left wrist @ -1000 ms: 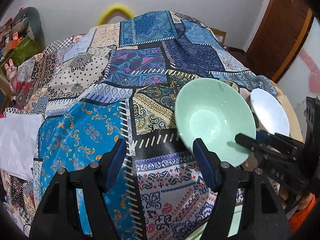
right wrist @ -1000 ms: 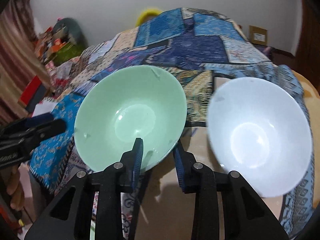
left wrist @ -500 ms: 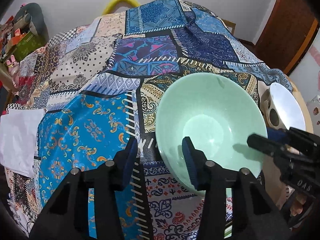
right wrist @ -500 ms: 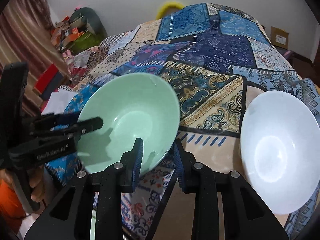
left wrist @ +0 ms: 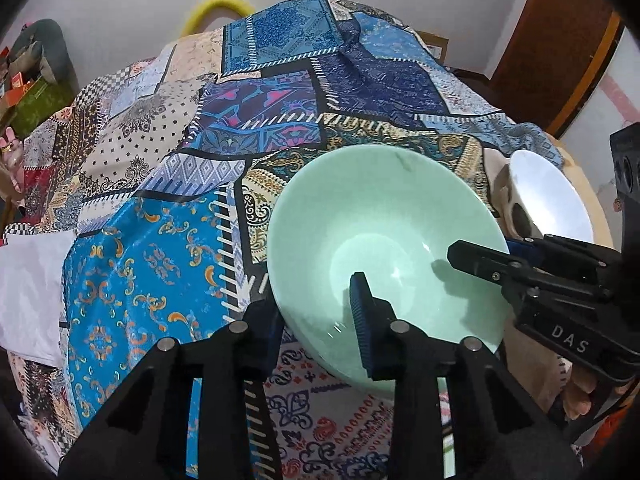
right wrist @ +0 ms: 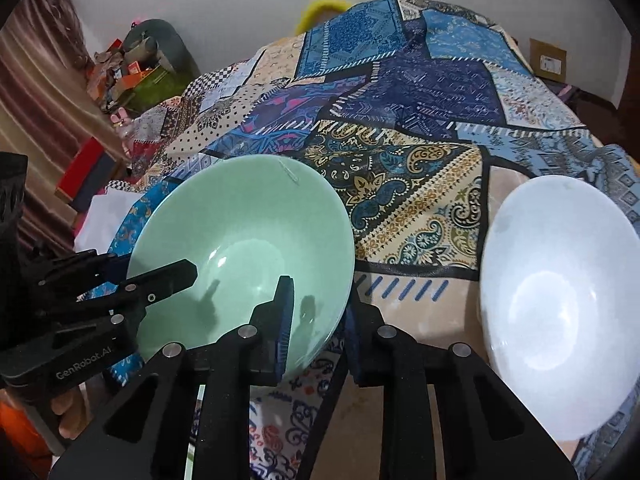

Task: Organize plates and bowls

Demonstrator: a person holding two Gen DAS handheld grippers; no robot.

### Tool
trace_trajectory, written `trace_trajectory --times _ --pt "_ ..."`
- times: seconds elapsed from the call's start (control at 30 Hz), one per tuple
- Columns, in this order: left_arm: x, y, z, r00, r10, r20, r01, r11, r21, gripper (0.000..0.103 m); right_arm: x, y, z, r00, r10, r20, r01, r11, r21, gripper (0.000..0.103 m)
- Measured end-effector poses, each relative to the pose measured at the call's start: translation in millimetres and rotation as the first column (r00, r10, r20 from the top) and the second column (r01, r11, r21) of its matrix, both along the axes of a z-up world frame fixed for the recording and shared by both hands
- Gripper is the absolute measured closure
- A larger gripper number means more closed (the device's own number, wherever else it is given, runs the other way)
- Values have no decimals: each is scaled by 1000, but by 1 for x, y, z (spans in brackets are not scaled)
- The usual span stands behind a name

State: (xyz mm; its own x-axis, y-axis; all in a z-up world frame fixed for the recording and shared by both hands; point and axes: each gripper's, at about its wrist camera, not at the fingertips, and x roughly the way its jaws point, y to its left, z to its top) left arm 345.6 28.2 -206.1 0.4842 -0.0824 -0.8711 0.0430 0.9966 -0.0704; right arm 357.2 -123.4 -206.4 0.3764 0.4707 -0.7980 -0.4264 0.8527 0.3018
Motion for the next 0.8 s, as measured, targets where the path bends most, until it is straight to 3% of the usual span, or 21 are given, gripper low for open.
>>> trace_trajectory --times 0.4,0.8 --pt "-54 5 54 996 12 85 -9 999 -37 72 -47 -2 54 995 -15 96 13 1000 24 82" --pt "-133 19 106 986 68 151 -66 998 -17 72 -107 14 90 986 32 162 -37 999 31 82"
